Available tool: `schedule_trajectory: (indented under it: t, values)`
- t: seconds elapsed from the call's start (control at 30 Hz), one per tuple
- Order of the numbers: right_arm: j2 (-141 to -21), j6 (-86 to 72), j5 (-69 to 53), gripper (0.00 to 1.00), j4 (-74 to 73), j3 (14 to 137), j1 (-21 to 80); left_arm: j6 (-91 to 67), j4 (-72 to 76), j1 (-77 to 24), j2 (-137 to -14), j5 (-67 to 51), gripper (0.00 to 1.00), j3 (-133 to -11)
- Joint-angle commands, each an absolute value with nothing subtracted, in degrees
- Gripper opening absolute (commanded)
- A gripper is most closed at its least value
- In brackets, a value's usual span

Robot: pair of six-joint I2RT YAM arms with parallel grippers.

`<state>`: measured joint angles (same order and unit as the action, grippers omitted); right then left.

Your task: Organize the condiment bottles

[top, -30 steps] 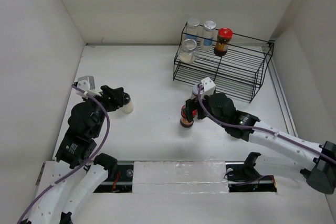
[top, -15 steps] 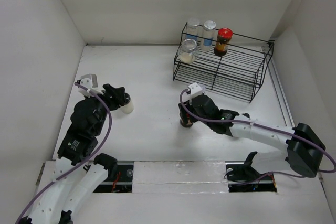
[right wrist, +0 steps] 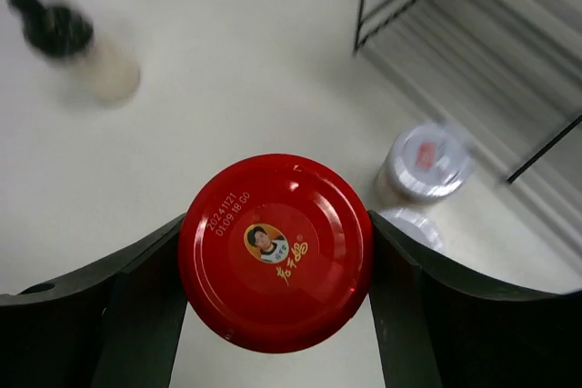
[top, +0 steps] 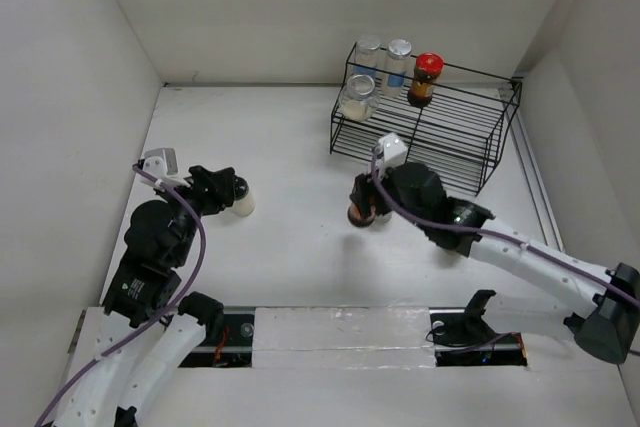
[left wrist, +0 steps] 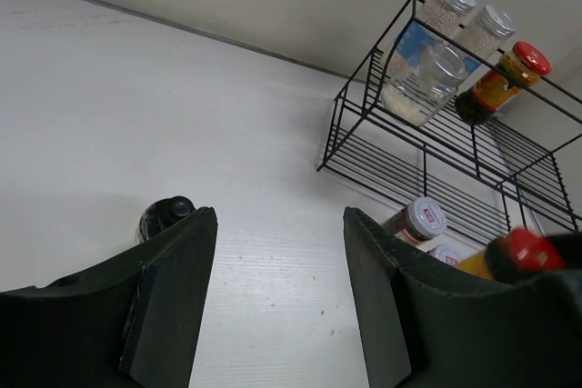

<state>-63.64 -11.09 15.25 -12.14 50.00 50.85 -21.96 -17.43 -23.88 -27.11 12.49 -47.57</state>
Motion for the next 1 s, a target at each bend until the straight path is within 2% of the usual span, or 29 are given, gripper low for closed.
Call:
schedule_trajectory:
  t: [0.0, 0.17, 0.27, 0.33, 0.57, 0.8, 0.97]
  values:
    - [-59.4, -5.7, 14.2, 0.32, -1.8, 64.5, 42.9, -22.1, -15.3, -23.5, -25.9, 13.3, 0.54, -47.5]
    - [-64.1, -5.7, 6.4, 0.32, -2.4, 76.4, 25.5, -22.1, -15.3, -23.5, -24.7, 12.2, 0.54, -47.5]
    - [-72.2, -5.7, 3.4, 0.32, -5.7, 87.9, 16.9, -22.1, -14.8, -23.5, -24.7, 11.4, 0.54, -47.5]
    - [-78.4, -6.2, 2.6, 0.32, -9.2, 96.2, 13.8, -21.6, -14.8, -23.5, -24.7, 10.8, 0.55, -47.5]
    - [-93.3, -5.6, 1.2, 0.31, -15.8, 114.2, 3.2, -21.6, -14.2, -23.5, -24.9, 9.0, 0.55, -47.5]
    - [-101.2, -3.0, -0.1, 0.31, -19.2, 121.7, -0.3, -21.6, -14.2, -23.5, -25.9, 7.7, 0.55, -47.5]
    - [-101.2, -3.0, -1.4, 0.31, -16.7, 114.7, -1.5, -21.6, -14.2, -23.5, -26.5, 7.7, 0.55, -47.5]
